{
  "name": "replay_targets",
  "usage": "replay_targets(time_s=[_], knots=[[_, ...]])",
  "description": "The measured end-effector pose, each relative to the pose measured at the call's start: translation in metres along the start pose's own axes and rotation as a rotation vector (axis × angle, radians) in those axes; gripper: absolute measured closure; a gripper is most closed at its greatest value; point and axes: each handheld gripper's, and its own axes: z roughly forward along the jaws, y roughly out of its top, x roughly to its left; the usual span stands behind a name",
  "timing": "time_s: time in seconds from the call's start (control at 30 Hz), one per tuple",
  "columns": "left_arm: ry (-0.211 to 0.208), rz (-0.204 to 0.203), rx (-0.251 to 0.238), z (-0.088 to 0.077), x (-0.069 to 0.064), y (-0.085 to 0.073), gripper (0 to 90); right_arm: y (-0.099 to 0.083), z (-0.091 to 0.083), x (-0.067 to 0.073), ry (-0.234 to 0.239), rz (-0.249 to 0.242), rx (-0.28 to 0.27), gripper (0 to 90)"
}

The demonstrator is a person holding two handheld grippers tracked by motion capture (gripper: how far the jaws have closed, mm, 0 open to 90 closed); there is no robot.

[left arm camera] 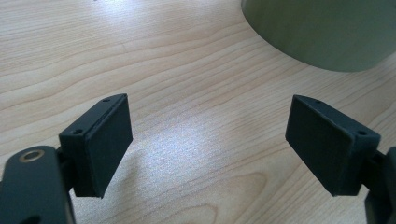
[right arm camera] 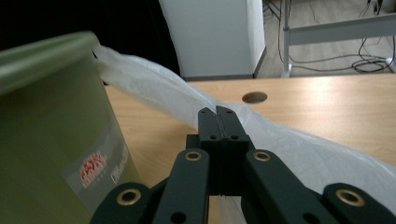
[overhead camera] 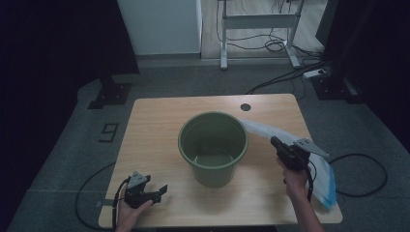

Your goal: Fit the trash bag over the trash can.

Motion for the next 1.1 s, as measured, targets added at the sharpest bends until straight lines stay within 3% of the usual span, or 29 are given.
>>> replay_targets(time_s=[0.23,0.73,1.1], knots=[[-0.003,0.001,0.005,0.001,0.0,0.0,14.6,0.023,-0.013,0.008,0.011,-0.047,-0.054,88.9],[-0.014,0.007,0.016,0.004,-0.005,-0.001,14.6,0.078,-0.044,0.024,0.042,-0.092,-0.18,88.8],[-0.014,0.008,0.025,0.006,-0.005,-0.002,14.6,0.105,-0.058,0.027,0.041,-0.091,-0.236,88.9]])
